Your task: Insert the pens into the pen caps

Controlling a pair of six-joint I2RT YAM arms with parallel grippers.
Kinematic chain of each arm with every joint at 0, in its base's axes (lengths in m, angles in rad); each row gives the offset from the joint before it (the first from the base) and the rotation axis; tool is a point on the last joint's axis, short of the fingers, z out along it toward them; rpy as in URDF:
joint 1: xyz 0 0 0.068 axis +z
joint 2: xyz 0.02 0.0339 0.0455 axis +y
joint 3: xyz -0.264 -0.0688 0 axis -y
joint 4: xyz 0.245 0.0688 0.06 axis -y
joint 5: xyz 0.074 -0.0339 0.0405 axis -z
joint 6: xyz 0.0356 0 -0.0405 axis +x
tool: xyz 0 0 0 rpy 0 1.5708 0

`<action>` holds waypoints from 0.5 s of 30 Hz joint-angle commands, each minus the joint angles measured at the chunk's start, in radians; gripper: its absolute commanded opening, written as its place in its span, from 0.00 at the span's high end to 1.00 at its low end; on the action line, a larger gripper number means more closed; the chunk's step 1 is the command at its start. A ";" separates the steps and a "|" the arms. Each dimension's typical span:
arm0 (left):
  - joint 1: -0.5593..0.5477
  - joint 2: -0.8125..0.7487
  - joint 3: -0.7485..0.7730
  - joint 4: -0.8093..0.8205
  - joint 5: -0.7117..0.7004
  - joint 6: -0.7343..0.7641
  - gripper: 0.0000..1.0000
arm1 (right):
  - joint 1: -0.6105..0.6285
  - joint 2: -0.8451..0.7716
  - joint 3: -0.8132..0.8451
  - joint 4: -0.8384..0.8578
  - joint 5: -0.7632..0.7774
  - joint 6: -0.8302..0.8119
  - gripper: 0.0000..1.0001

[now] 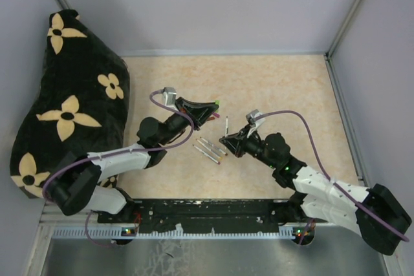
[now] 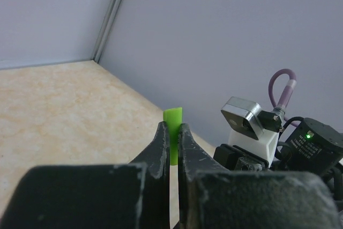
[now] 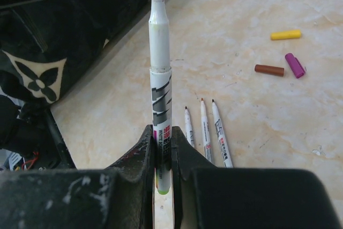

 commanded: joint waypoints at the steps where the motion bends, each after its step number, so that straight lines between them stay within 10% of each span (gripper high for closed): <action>1: -0.003 0.027 0.000 0.114 0.026 -0.053 1.00 | 0.018 0.002 0.006 0.087 -0.001 -0.004 1.00; 15: -0.006 0.080 0.024 0.151 0.065 -0.103 1.00 | 0.042 0.038 0.032 0.087 -0.038 -0.029 1.00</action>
